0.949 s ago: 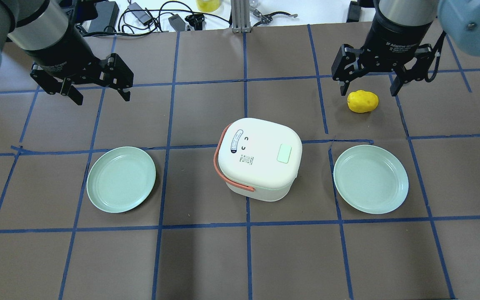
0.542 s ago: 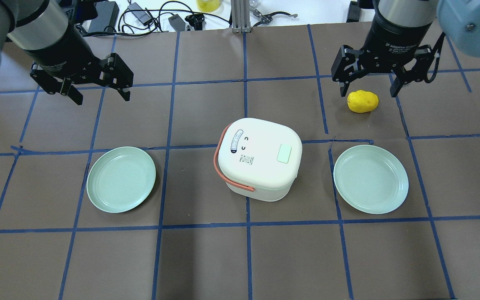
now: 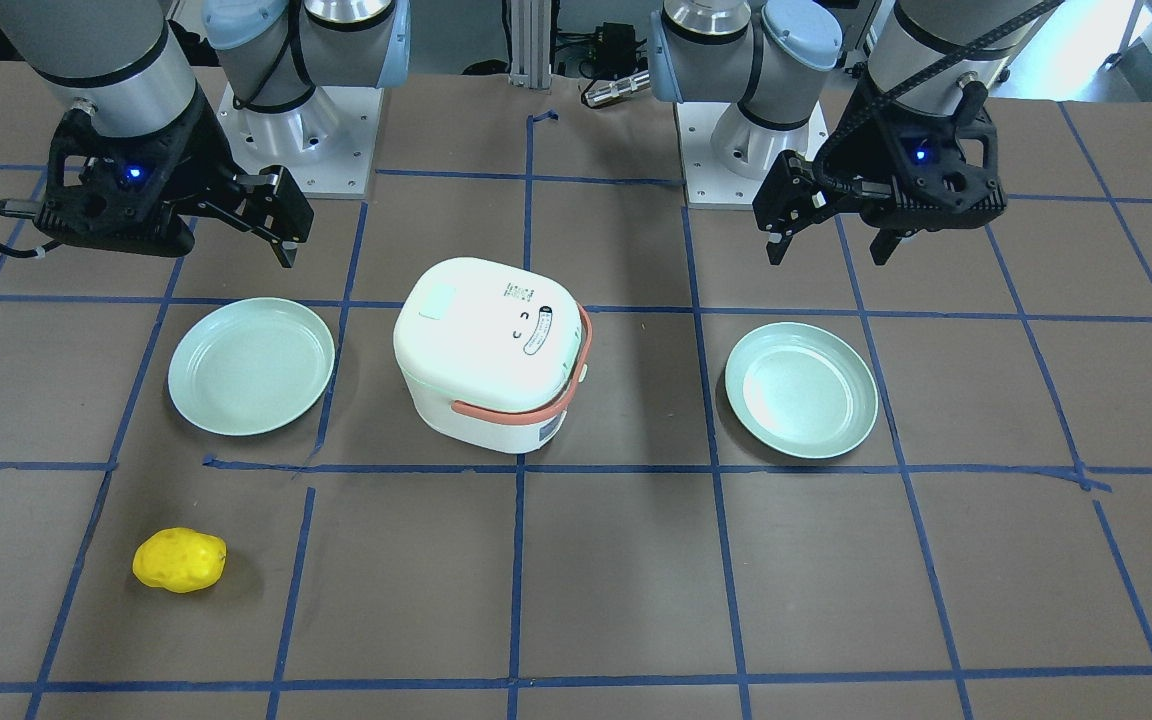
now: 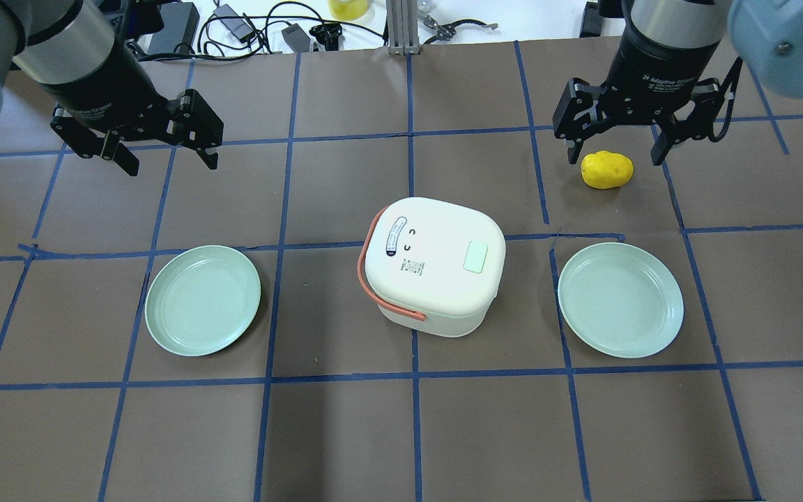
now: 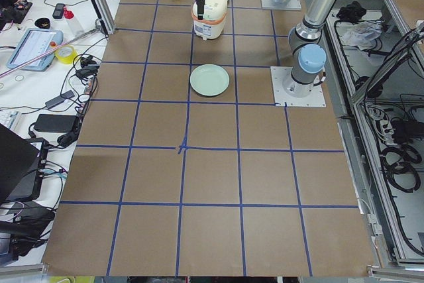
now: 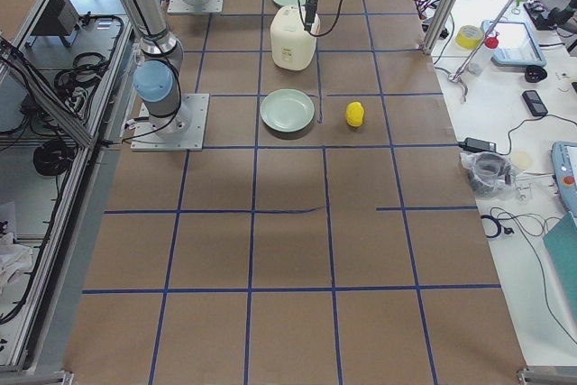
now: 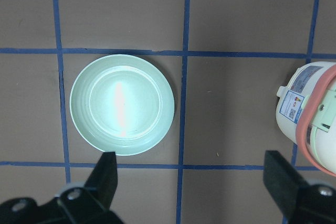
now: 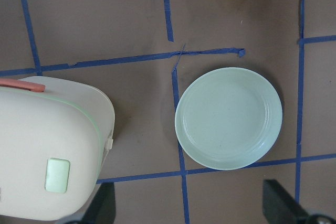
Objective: Press rice cooker button
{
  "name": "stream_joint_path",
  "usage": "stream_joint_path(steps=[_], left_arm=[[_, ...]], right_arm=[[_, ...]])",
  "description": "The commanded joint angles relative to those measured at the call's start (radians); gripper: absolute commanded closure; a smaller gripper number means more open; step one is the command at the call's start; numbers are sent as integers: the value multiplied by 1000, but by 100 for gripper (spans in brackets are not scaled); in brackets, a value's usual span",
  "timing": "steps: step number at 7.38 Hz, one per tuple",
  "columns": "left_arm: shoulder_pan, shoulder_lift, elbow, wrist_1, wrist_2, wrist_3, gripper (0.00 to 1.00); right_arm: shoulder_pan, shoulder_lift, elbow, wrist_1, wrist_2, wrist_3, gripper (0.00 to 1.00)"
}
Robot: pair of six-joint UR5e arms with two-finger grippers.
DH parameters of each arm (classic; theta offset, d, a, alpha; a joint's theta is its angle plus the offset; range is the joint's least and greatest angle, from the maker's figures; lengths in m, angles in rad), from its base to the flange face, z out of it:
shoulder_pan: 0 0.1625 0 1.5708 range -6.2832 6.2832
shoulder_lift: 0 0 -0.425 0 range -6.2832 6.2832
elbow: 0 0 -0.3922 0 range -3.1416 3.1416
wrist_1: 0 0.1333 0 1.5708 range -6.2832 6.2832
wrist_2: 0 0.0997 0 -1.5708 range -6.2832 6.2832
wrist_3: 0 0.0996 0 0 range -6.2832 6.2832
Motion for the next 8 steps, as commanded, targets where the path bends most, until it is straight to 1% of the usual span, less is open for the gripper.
stream_joint_path(steps=[1, 7, 8], left_arm=[[0, 0, 0, 0, 0, 0, 0], [0, 0, 1, 0, 0, 0, 0], [0, 0, 0, 0, 0, 0, 0]], right_arm=[[1, 0, 0, -1, 1, 2, 0], [3, 0, 2, -2, 4, 5, 1], [4, -2, 2, -2, 34, 42, 16]])
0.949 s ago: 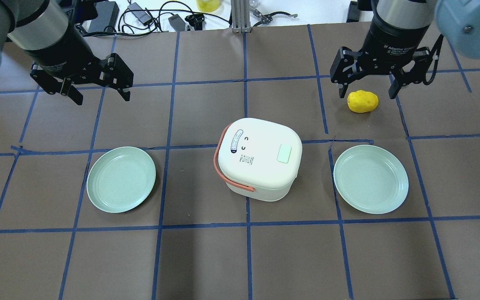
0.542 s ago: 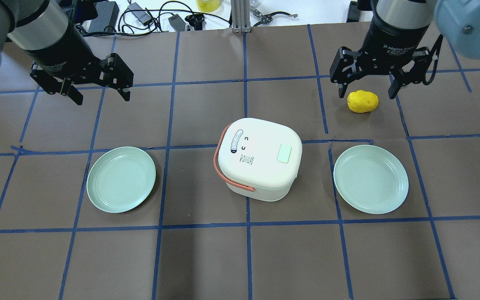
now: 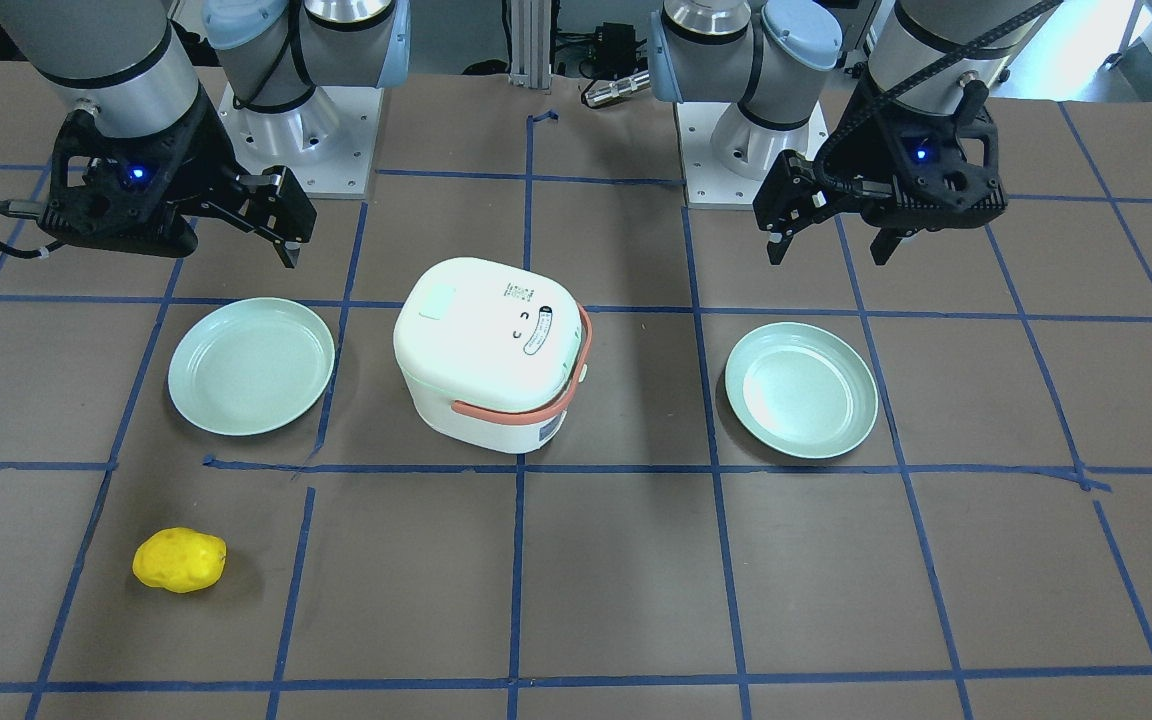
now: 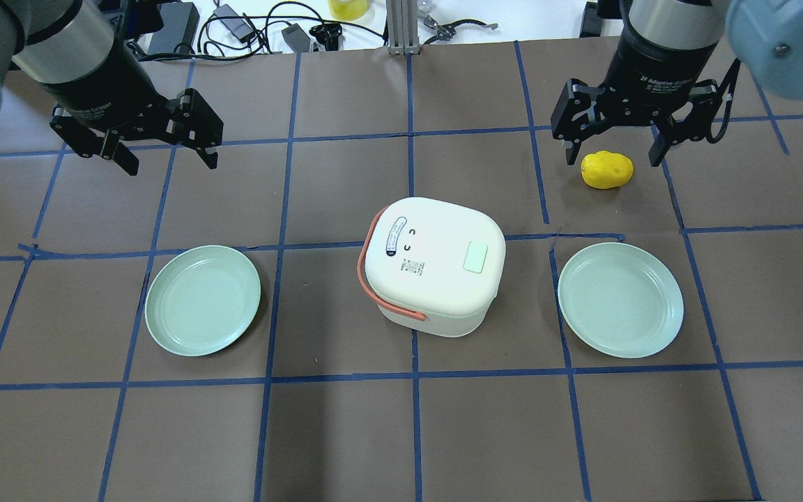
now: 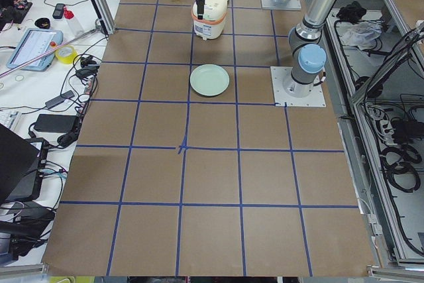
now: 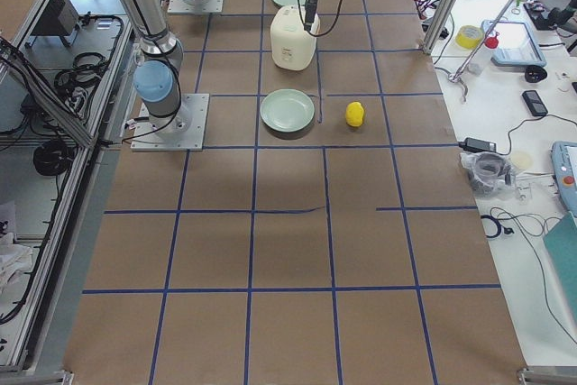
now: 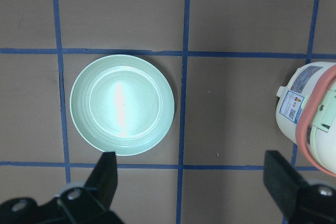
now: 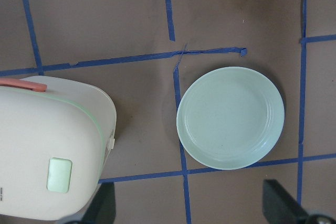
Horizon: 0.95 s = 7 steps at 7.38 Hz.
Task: Press rice cooker button
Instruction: 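Move the right gripper over the rice cooker lid toward the green button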
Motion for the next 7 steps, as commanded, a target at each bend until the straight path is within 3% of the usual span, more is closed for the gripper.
stream_joint_path(steps=[1, 2, 4, 7], left_arm=[[0, 0, 0, 0, 0, 0, 0], [0, 0, 0, 0, 0, 0, 0], [0, 0, 0, 0, 0, 0, 0], [0, 0, 0, 0, 0, 0, 0]], right_arm=[[2, 0, 2, -4, 107, 86, 41], [8, 6, 2, -10, 129, 94, 71], [49, 45, 15, -14, 132, 113, 100], [144, 63, 116, -144, 134, 202, 100]])
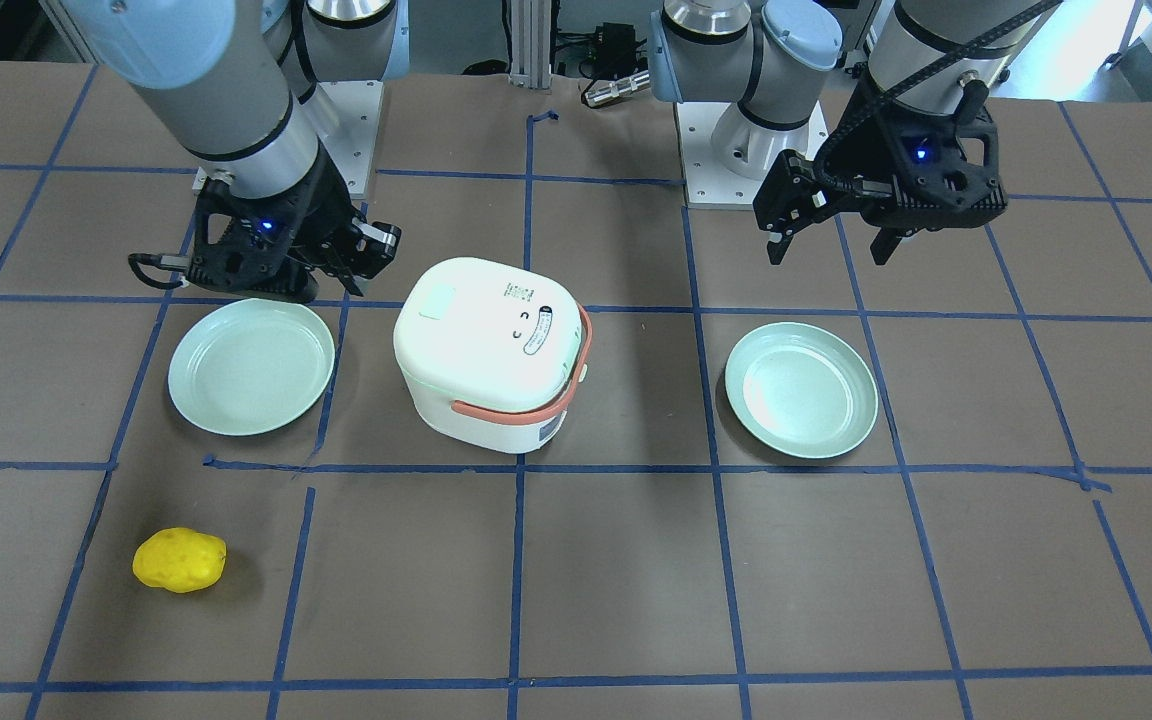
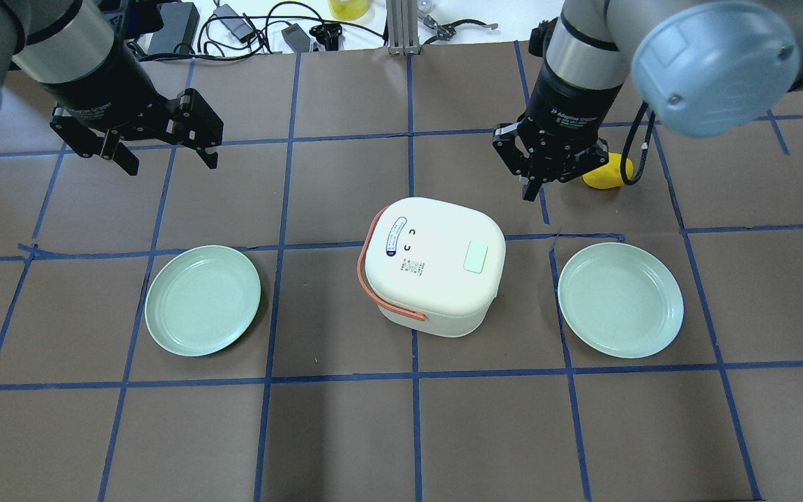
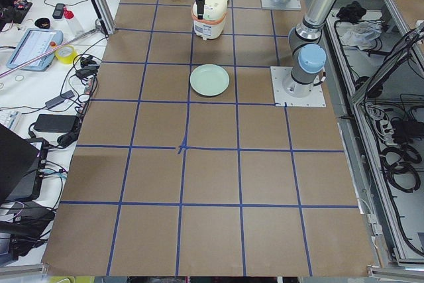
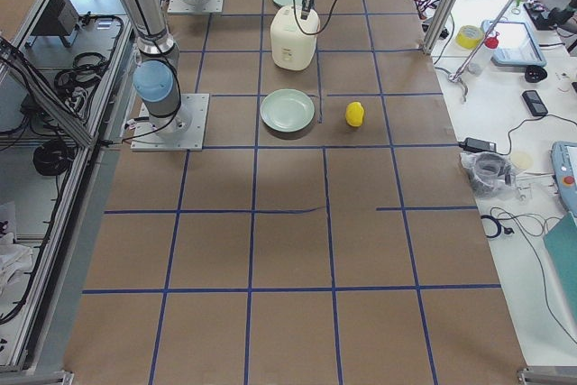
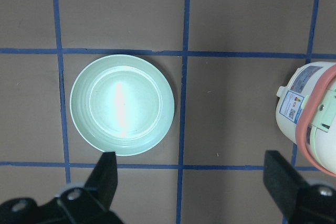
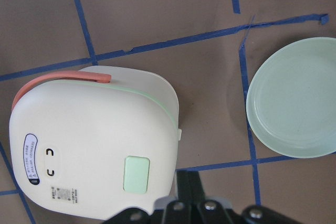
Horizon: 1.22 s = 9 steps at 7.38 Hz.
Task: Press rice cooker button
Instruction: 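Move the right gripper over the rice cooker lid toward the green button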
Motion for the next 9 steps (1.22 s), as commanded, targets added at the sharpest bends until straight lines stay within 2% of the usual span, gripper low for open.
stream_joint_path(steps=[1, 2, 9], left_arm=[[0, 0, 0, 0, 0, 0, 0], [0, 0, 0, 0, 0, 0, 0], [0, 0, 0, 0, 0, 0, 0]], right_arm=[[52, 4, 90, -101, 2, 22, 100], [65, 9, 119, -120, 10, 30, 100], [96, 33, 149, -128, 62, 45, 100]])
